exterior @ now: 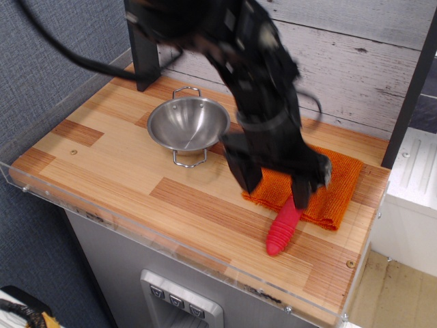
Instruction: Place the spoon right on top of the napkin.
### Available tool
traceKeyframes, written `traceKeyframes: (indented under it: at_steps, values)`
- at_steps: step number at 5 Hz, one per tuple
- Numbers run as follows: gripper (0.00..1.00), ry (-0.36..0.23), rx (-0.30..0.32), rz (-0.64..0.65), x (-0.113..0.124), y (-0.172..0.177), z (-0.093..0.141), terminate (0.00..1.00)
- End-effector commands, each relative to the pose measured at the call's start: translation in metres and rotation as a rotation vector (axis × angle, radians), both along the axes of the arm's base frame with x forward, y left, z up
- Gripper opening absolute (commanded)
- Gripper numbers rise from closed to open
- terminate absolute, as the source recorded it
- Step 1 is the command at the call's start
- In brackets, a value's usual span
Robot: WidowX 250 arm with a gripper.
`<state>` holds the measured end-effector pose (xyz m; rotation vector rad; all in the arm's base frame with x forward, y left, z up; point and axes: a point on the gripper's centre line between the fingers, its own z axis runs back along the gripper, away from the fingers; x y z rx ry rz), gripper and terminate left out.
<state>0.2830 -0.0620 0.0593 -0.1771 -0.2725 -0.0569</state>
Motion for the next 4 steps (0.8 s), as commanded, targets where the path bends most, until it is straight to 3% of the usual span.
traceKeyframes:
  at_steps: [1,3,4]
  values:
    - [1.00,-0.163,-0.005,0.040,-0.018,0.032,0.073,0.00]
    - [1.00,-0.215,0.052,0.194,-0.030,0.070,0.101,0.00]
    - [1.00,-0.243,0.059,0.230,-0.035,0.080,0.105,1.00]
